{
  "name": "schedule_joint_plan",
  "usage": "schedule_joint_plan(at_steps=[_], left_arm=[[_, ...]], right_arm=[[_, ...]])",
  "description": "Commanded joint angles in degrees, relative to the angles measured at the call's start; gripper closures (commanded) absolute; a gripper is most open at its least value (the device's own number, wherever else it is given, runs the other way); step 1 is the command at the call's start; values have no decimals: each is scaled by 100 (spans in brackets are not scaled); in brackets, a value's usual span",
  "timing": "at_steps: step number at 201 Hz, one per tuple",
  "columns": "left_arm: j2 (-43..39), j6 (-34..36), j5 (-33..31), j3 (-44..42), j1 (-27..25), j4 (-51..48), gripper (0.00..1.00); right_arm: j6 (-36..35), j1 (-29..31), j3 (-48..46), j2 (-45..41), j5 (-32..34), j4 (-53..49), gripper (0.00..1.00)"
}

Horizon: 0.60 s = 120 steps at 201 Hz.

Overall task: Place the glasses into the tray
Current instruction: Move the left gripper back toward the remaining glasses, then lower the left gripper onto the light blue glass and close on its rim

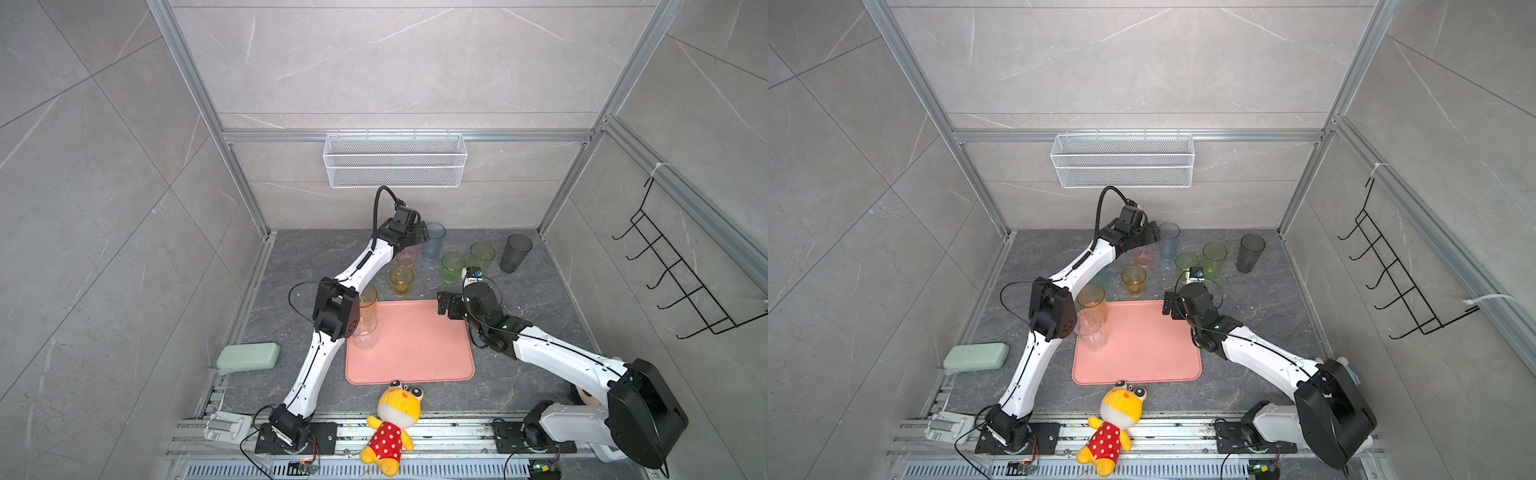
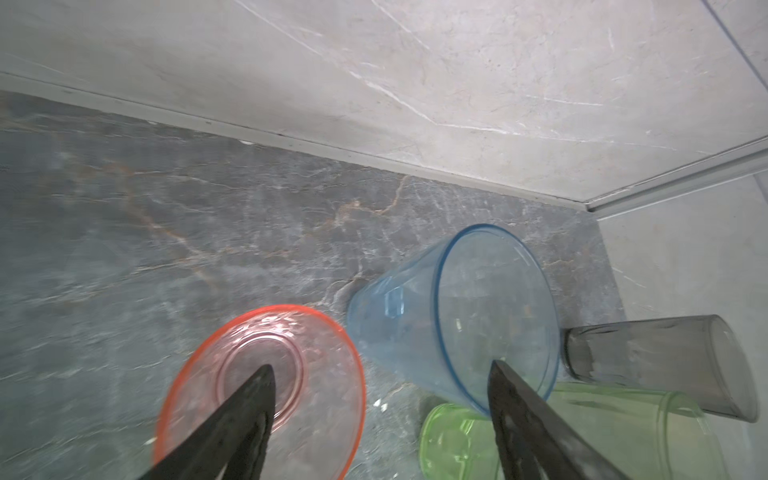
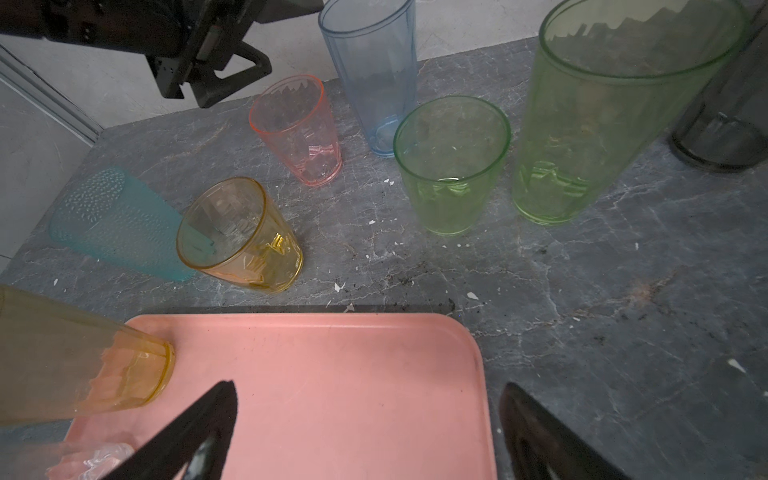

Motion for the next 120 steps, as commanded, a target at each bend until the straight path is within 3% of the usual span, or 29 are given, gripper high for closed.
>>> schedule_joint_plan(at_steps=[1,74,120], left_arm=[[148,-261,318,346,-38,344,21],[653,-379,440,934,-54,298,29],[687,-354,445,961,-47,265,45]], right_arm=[[90,30,-67,-85,40,81,1],[98,31,3,5,40,1,1],[99,24,30,38,45,-21,1]])
